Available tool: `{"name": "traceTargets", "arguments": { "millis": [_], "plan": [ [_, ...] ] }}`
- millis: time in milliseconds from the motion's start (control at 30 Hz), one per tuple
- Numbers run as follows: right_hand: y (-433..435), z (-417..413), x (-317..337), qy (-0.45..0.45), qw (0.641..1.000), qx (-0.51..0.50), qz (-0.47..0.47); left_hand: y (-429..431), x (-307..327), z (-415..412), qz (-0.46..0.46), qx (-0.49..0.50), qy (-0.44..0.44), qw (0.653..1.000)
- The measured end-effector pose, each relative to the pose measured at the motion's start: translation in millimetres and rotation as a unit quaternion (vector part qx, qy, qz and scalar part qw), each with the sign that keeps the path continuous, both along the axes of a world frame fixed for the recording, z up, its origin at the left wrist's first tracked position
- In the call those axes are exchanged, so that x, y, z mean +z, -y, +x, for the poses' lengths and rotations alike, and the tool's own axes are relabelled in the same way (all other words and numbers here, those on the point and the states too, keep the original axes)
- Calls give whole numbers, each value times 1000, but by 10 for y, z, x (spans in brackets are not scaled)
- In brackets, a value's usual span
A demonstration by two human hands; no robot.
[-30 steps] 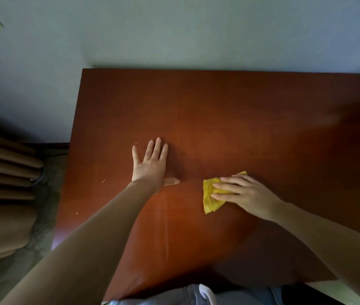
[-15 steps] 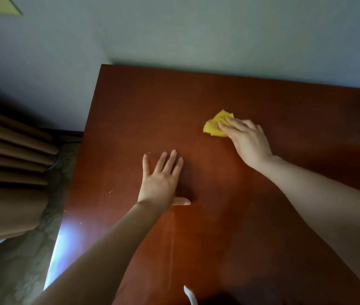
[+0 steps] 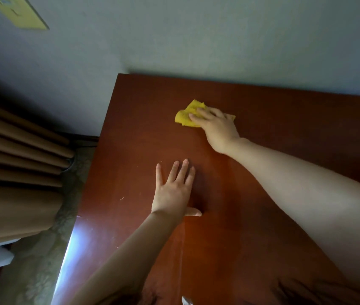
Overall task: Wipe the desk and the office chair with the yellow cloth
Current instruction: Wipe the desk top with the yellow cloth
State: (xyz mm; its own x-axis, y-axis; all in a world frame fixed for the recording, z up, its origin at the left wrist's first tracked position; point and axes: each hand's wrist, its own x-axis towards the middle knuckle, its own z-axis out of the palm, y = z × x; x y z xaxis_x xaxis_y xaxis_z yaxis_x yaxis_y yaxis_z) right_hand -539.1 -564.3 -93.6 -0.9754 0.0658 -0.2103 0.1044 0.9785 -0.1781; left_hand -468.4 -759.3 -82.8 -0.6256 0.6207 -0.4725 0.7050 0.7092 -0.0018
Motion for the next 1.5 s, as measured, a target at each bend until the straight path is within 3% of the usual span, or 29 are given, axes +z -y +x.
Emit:
{"name": "traceTargets", "arguments": {
  "millis": [167,267,433,567,800,1167,1500],
  "plan": [
    [95,491,9,9,996,89,1,-16,124,-158,-14,-40,16,999],
    [39,814,5,4,994,105,-11,-57,269,-327,27,-41,14,999],
    [-196,1364,8,-31,986,161,-17,-149,358,-509,91,30,-7,995],
    [-569,1616,40,-54,978,200,-13,-301,306,-623,44,46,16,998],
    [-1110,1365,27,0,995,103,-13,-392,152,-751,-57,-10,27,998],
    [-1076,177,-151,-91,988,-120,-30,-320,2,-742,-54,-55,-16,997],
    [-637,-619,-138,-55,994,-95,-25,-340,-47,-724,-59,-50,-9,997]
  ]
}}
